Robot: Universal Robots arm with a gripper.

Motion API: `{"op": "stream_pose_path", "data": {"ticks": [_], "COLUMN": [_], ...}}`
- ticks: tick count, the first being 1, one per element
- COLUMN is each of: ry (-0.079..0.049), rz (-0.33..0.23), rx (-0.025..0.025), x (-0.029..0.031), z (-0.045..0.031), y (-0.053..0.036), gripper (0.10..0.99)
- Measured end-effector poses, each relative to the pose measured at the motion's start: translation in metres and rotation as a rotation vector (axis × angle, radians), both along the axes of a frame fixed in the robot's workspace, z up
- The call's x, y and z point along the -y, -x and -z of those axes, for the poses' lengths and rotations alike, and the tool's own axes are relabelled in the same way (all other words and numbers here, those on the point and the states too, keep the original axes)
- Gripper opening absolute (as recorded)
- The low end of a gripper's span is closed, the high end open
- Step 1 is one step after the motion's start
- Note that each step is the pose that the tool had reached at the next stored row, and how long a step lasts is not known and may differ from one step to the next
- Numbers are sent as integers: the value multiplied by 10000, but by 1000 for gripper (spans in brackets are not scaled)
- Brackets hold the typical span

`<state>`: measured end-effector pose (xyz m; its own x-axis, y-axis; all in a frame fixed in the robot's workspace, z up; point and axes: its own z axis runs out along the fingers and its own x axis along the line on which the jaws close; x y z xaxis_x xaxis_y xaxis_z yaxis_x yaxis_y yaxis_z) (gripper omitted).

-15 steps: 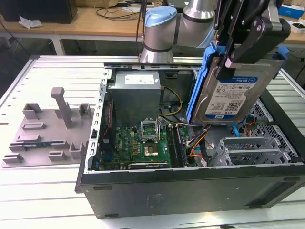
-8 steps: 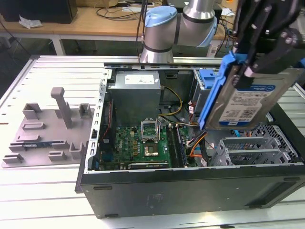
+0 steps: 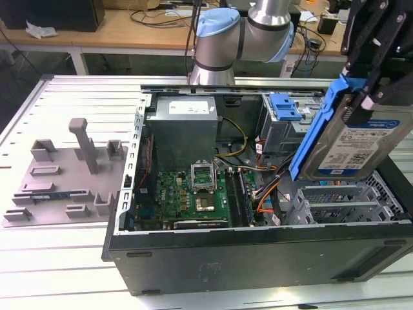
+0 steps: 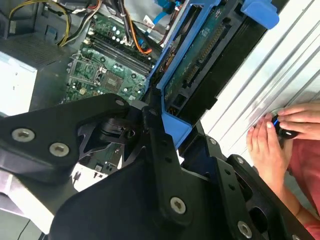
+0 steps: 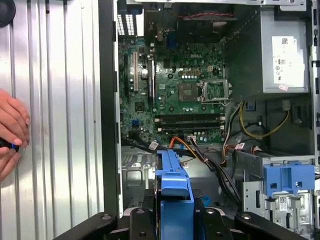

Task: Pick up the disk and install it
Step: 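Insert the disk into the insertion slot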

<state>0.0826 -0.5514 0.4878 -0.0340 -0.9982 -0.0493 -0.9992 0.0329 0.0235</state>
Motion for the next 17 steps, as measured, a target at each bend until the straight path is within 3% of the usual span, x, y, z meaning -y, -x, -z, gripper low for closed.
{"op": "stream_pose_path", "data": {"ticks": [4,9,13,16,17], "ry": [259,267,294,337,361], "rz": [-6,-18,-179,-179,-182], "rx": [0,0,13,53,88], "x": [0,-1,-45,-46,-45], "z": [25,25,45,53,60], "y": [-84,-93,-117,-130,-141], "gripper": [369,369,369,369,369]}}
